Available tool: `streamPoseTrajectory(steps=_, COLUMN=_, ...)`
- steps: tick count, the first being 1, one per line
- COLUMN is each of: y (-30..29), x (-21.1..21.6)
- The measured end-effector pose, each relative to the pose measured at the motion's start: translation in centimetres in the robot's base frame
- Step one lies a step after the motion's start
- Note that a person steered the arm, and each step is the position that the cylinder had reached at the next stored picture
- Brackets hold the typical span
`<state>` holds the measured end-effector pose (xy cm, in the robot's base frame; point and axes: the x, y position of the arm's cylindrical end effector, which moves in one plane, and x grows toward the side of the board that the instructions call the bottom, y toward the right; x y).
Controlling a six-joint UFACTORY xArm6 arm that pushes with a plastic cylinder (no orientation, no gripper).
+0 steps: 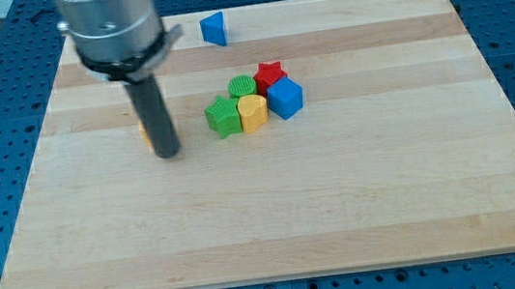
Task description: Slide the yellow hexagon closer to the green star and green circle
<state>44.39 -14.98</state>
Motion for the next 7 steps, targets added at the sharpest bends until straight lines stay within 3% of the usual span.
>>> streamPoseTrajectory(steps=3, y=-3.8, x=-4.2)
streamPoseTrajectory(steps=4, y=-8.8, x=-4.3)
streamPoseTrajectory(steps=5, y=-9.1, x=-7.4)
streamPoseTrajectory(steps=7, y=-0.6, x=-7.4)
